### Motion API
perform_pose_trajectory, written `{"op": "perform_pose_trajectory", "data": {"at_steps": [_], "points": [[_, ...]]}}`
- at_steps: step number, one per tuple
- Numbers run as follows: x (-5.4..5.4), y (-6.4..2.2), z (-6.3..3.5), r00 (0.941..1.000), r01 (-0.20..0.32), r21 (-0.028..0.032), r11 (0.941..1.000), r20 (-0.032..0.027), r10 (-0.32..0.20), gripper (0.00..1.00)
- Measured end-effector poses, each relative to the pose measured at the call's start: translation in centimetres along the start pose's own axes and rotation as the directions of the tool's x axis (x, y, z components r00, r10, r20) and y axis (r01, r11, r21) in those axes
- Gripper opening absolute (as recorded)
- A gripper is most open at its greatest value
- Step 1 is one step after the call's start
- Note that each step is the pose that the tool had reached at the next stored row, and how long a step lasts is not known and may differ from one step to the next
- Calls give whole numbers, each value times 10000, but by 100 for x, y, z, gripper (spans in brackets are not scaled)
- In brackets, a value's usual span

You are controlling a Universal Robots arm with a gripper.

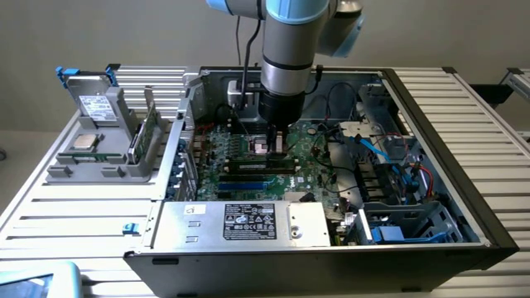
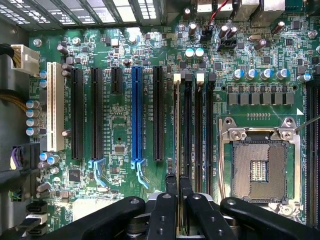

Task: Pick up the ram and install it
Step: 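Insert the ram into the slot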

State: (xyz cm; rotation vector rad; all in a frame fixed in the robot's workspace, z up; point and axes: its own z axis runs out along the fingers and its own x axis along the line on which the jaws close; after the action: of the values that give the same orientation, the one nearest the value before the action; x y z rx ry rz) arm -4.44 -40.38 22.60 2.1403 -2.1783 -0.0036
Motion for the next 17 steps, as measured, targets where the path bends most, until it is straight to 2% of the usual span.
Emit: {"op": "perform_pose_trajectory", "data": {"at_steps": [17], "points": [[0, 15, 0, 10000, -3, 52, 10000, -1, 3, 14]]}}
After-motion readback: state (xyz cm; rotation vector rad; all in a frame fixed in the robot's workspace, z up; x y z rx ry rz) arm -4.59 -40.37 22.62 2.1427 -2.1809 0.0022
